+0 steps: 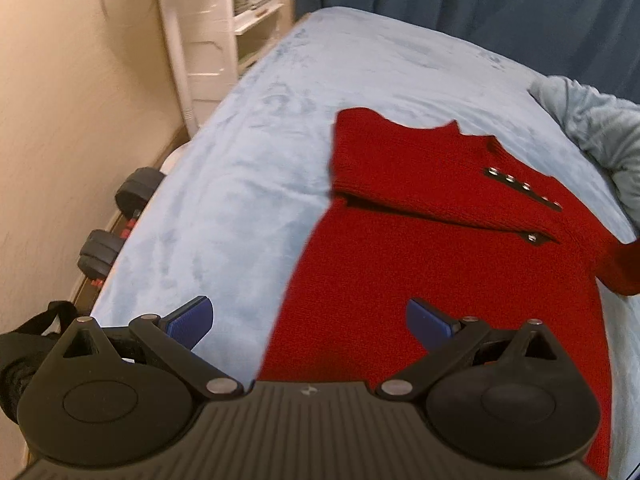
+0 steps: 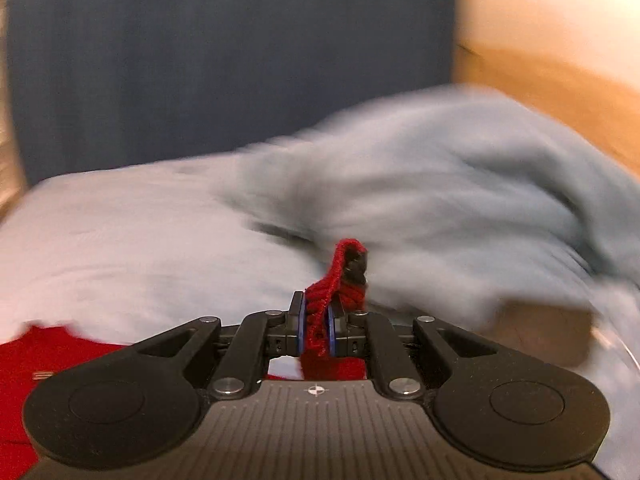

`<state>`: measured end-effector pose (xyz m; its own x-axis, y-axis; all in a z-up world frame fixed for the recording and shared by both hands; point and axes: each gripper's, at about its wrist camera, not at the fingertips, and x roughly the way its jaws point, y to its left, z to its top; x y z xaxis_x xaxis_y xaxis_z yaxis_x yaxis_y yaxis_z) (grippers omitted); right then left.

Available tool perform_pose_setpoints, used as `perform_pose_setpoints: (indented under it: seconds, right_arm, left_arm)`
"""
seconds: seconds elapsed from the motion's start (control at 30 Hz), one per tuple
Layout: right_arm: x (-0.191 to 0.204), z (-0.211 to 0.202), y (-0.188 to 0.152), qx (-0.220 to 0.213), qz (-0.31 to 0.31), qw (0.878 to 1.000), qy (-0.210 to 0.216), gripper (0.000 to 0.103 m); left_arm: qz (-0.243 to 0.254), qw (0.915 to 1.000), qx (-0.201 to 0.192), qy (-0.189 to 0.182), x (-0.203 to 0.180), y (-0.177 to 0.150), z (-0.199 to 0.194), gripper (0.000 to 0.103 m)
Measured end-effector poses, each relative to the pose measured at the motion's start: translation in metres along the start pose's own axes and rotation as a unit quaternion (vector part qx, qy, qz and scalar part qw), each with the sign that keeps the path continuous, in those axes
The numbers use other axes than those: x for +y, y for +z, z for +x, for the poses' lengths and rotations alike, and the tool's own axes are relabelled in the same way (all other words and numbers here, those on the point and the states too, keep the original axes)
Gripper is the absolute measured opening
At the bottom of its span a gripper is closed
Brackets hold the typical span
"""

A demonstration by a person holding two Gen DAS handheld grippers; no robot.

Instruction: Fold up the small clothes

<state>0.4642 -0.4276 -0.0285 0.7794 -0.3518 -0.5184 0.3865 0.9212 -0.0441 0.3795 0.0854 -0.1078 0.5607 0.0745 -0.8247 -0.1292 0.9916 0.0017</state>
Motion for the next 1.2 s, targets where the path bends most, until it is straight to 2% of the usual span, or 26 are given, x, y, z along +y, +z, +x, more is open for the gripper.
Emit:
perform_pose_setpoints:
  seconds: [0.1, 0.2, 0.23, 0.27, 0.3, 0.33, 0.37, 0.47, 0.57, 0.73, 0.87, 1.03, 1.2]
  right_arm:
    - [0.126, -0.003, 0.008, -0.013, -0.057, 0.993, 0.104, 0.011]
    - [0.251, -0.011, -0.017, 0.002, -0.087, 0.974, 0.21, 0.014]
    - [0.287, -0.012, -0.032, 0.016, -0.092, 0.965, 0.247, 0.022]
    - [0.318, -0.012, -0.049, 0.039, -0.095, 0.953, 0.285, 0.041]
    - [0.343, -0.013, -0.063, 0.07, -0.104, 0.944, 0.305, 0.051]
    - [0.362, -0.014, -0.08, 0.098, -0.117, 0.941, 0.303, 0.057]
    - [0.372, -0.017, -0.096, 0.111, -0.125, 0.941, 0.294, 0.057]
    - [0.351, -0.03, -0.131, 0.142, -0.126, 0.935, 0.301, 0.058]
    - [0.286, -0.056, -0.161, 0.17, -0.108, 0.933, 0.298, 0.058]
    - [0.16, -0.128, -0.206, 0.16, -0.095, 0.961, 0.205, 0.059]
    - [0.098, -0.197, -0.226, 0.122, -0.084, 0.977, 0.154, 0.068]
    - [0.061, -0.267, -0.237, 0.09, -0.06, 0.985, 0.131, 0.073]
    - [0.056, -0.309, -0.244, 0.078, -0.053, 0.986, 0.136, 0.073]
  left_arm:
    - [-0.005, 0.9999, -0.005, 0.012, 0.023, -0.004, -0.002, 0.103]
    - [-0.017, 0.9995, -0.012, 0.025, 0.046, -0.008, -0.007, 0.103]
    - [-0.023, 0.9993, -0.012, 0.028, 0.055, -0.009, -0.008, 0.103]
    - [-0.029, 0.9991, -0.012, 0.03, 0.062, -0.011, -0.009, 0.103]
    - [-0.034, 0.9989, -0.01, 0.032, 0.068, -0.012, -0.009, 0.103]
    - [-0.039, 0.9987, -0.007, 0.033, 0.074, -0.014, -0.009, 0.103]
    - [-0.042, 0.9985, -0.005, 0.034, 0.078, -0.016, -0.009, 0.103]
    - [-0.05, 0.9983, 0.002, 0.03, 0.088, -0.024, -0.006, 0.103]
    - [-0.046, 0.9985, 0.02, 0.021, 0.087, -0.034, 0.0, 0.103]
    - [-0.025, 0.9994, 0.025, 0.007, 0.064, -0.052, -0.011, 0.103]
    - [0.007, 0.9996, 0.025, -0.01, 0.036, -0.075, -0.037, 0.103]
    - [0.066, 0.9973, 0.018, -0.028, 0.0, -0.118, -0.083, 0.103]
    - [0.081, 0.9959, 0.006, -0.04, -0.016, -0.162, -0.129, 0.103]
